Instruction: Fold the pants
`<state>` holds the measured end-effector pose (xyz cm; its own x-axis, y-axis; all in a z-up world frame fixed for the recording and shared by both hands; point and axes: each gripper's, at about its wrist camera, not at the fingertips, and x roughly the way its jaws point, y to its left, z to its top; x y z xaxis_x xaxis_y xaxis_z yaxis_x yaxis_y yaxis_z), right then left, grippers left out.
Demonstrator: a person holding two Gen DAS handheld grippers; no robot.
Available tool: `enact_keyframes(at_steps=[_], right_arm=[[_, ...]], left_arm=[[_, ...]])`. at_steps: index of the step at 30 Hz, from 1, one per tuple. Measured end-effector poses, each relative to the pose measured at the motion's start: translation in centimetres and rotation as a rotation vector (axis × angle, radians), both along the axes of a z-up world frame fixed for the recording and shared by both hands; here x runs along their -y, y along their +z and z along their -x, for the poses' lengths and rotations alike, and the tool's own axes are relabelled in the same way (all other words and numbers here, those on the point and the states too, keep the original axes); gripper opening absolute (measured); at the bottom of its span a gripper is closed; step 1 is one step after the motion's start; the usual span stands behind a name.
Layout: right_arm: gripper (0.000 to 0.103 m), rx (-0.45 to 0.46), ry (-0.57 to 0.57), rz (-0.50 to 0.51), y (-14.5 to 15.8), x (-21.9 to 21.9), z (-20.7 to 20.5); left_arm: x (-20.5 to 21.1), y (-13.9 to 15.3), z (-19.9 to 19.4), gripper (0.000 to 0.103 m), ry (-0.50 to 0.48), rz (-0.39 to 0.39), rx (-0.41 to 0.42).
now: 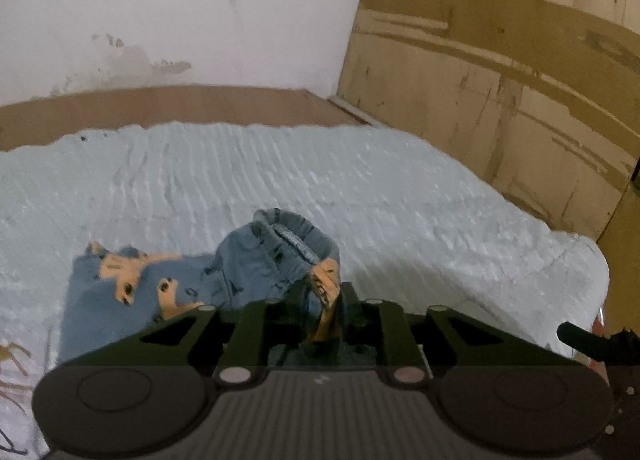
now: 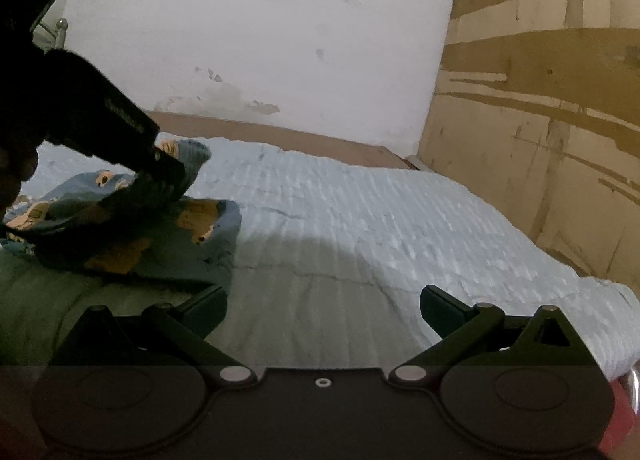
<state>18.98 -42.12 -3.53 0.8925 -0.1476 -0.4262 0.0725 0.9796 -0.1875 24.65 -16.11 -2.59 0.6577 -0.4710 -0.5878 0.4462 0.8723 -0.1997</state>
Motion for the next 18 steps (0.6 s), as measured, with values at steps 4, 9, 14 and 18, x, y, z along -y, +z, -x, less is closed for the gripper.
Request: enact_keyframes(at_steps=[4,9,14,18], right_arm=[[0.102,-0.021,-0.001,-0.013,-0.5,-0.1,-0.4],[0.102,-0.057,0.004,-0.039,-1.3,-0.4,-1.2],[0.102,-0.063,0.037,-0.163,-1.1,-0.3,-2.0],[0.102,-0.056,0.081,-0.239,-0.3,-0.9,-3.4]], left_arm=[[-0.4,-0.2,-0.1,0.05,-0.007,0.013,-0.03],[-1.9,0.8,0.6,0.082,0.05,0.014,-0.004],[-5.3,0.9,2.0,0.098,0.169,-0.026,0.02],[-7.7,0.1,2.6,0.102,0.284,-0.101,0.013]])
